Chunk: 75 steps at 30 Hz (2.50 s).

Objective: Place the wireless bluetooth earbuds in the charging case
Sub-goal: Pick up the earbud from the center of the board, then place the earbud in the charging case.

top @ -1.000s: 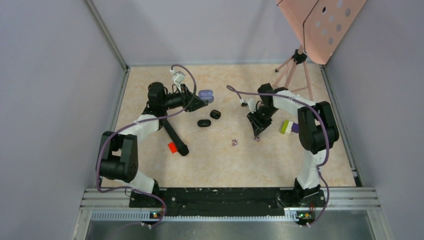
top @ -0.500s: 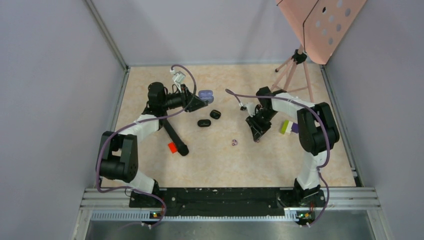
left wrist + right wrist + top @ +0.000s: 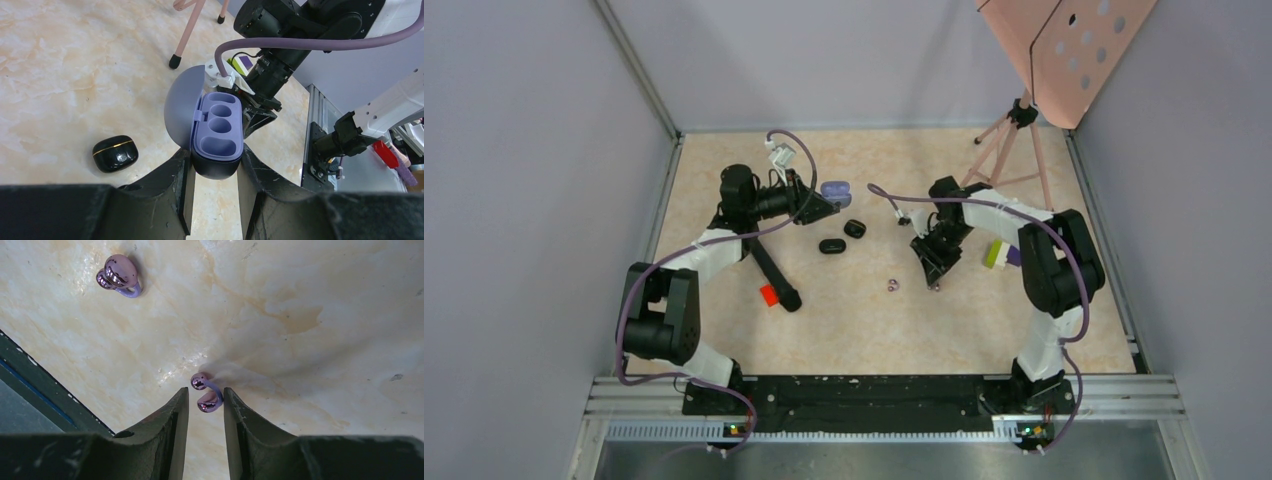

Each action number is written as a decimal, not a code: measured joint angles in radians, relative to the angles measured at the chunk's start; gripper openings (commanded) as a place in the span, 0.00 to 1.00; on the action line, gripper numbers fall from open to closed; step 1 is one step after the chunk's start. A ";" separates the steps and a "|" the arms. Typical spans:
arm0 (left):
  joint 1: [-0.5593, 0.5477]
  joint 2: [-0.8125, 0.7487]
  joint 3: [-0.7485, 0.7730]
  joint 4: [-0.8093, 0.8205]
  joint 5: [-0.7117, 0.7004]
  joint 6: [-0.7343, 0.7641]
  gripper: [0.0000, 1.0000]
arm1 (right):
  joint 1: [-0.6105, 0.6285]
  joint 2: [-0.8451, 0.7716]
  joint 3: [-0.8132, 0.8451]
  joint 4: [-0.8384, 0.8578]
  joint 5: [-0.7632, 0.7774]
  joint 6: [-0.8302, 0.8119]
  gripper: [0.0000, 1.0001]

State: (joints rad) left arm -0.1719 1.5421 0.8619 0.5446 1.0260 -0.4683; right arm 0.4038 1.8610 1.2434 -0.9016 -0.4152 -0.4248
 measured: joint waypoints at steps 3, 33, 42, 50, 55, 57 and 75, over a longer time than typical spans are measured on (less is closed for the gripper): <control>0.000 0.000 0.000 0.000 -0.001 0.000 0.00 | 0.000 -0.002 0.000 0.000 0.003 0.000 0.25; 0.000 0.005 0.006 -0.031 -0.003 0.002 0.00 | 0.000 -0.006 -0.034 -0.002 -0.012 -0.045 0.09; 0.000 0.005 0.006 -0.042 -0.003 0.012 0.00 | 0.000 -0.027 -0.035 0.000 -0.011 -0.053 0.00; 0.000 0.006 0.010 -0.041 0.017 0.013 0.00 | 0.000 -0.210 0.011 -0.007 -0.021 -0.083 0.00; -0.004 0.025 0.039 0.002 0.078 0.012 0.00 | 0.000 -0.370 0.127 0.060 -0.133 -0.098 0.00; -0.009 0.029 0.049 0.033 0.103 0.005 0.00 | 0.004 -0.437 0.160 0.127 -0.178 -0.087 0.00; -0.091 0.024 0.087 0.240 0.202 -0.074 0.00 | 0.158 -0.401 0.263 0.473 -0.223 0.125 0.00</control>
State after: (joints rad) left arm -0.2626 1.5658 0.9489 0.7849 1.2282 -0.5426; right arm 0.5621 1.4601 1.5066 -0.4286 -0.6380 -0.3000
